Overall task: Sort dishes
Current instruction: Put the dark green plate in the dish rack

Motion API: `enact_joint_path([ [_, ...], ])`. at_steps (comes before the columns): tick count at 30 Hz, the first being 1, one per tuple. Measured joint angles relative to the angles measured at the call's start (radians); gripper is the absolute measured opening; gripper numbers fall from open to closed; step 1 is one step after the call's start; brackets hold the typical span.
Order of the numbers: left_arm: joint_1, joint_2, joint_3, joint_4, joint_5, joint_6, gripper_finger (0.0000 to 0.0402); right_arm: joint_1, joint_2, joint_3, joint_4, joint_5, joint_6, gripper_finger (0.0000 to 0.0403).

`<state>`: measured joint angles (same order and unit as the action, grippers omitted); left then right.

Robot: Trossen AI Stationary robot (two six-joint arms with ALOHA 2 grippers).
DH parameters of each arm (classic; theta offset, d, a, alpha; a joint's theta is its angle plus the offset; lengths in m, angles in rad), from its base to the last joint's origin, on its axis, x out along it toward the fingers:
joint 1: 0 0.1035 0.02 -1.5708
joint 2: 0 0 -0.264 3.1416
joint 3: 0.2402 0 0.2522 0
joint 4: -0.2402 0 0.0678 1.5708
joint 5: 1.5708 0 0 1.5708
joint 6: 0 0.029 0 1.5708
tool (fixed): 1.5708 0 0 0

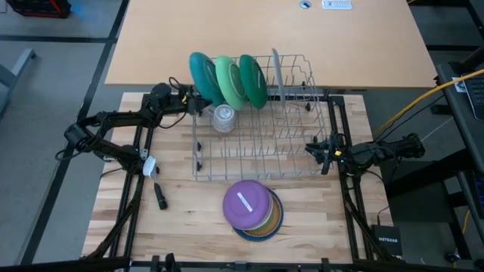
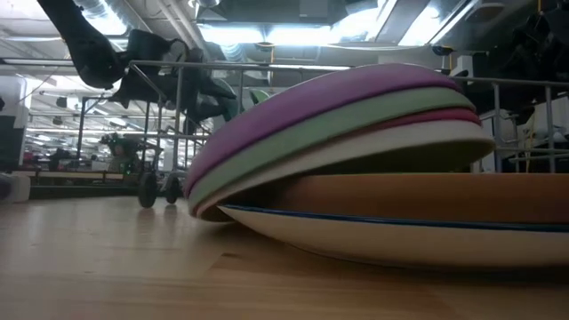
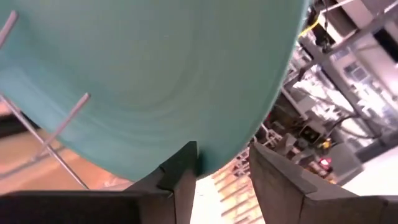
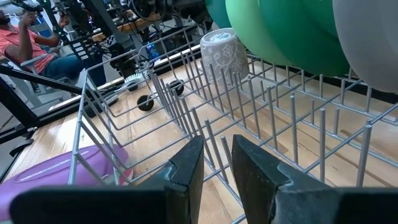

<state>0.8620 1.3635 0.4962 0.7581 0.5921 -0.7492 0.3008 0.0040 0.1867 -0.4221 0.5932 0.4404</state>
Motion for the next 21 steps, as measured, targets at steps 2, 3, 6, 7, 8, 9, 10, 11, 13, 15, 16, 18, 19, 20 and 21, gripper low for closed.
enact_joint_path([
  [2, 0.009, -0.010, -0.002, -0.007, 0.008, -0.041, 0.0129, 0.000, 0.000, 0.000, 0.001, 0.000, 0.000, 0.0088],
  [3, 0.016, -0.013, -0.002, -0.009, 0.007, -0.055, 0.0127, 0.000, 0.000, 0.000, 0.001, -0.001, 0.000, 0.0088],
  [6, 0.029, -0.015, -0.002, -0.008, 0.008, -0.070, 0.0121, 0.000, 0.000, 0.000, 0.003, -0.001, 0.000, 0.0088],
  [7, 0.030, -0.016, -0.002, -0.007, 0.008, -0.061, 0.0119, 0.000, 0.000, 0.000, 0.003, -0.001, 0.000, 0.0088],
  [8, 0.030, -0.016, -0.002, -0.006, 0.008, -0.052, 0.0119, 0.000, 0.000, 0.000, 0.003, -0.001, 0.000, 0.0088],
  [9, 0.029, -0.016, -0.002, -0.005, 0.008, -0.040, 0.0118, 0.000, 0.000, 0.000, 0.002, -0.001, 0.000, 0.0088],
  [10, 0.027, -0.016, -0.002, -0.003, 0.008, -0.025, 0.0118, 0.000, 0.000, 0.000, 0.002, -0.001, 0.000, 0.0088],
  [11, 0.025, -0.016, -0.002, -0.001, 0.007, -0.007, 0.0118, 0.000, 0.000, 0.000, 0.003, -0.001, 0.000, 0.0088],
  [13, 0.022, -0.017, -0.002, 0.003, 0.007, 0.033, 0.0118, 0.000, 0.000, 0.000, 0.002, 0.000, 0.000, 0.0088],
  [15, 0.022, -0.018, -0.002, 0.006, 0.007, 0.046, 0.0118, 0.000, 0.000, 0.000, 0.002, 0.000, 0.000, 0.0088],
  [16, 0.022, -0.018, -0.002, 0.007, 0.008, 0.045, 0.0118, 0.000, 0.000, 0.000, 0.002, 0.000, 0.000, 0.0088],
  [18, 0.028, -0.018, -0.002, 0.010, 0.027, 0.046, 0.0118, 0.000, 0.000, 0.000, 0.002, 0.000, 0.000, 0.0088],
  [19, 0.034, -0.018, -0.002, 0.010, 0.045, 0.046, 0.0118, 0.000, 0.000, 0.000, 0.002, 0.000, 0.000, 0.0088],
  [20, 0.041, -0.018, -0.002, 0.008, 0.066, 0.043, 0.0118, 0.000, 0.000, 0.000, 0.002, 0.000, 0.000, 0.0088],
  [21, 0.051, -0.018, -0.002, 0.005, 0.091, 0.042, 0.0118, 0.000, 0.000, 0.000, 0.002, 0.000, 0.000, 0.0088],
])
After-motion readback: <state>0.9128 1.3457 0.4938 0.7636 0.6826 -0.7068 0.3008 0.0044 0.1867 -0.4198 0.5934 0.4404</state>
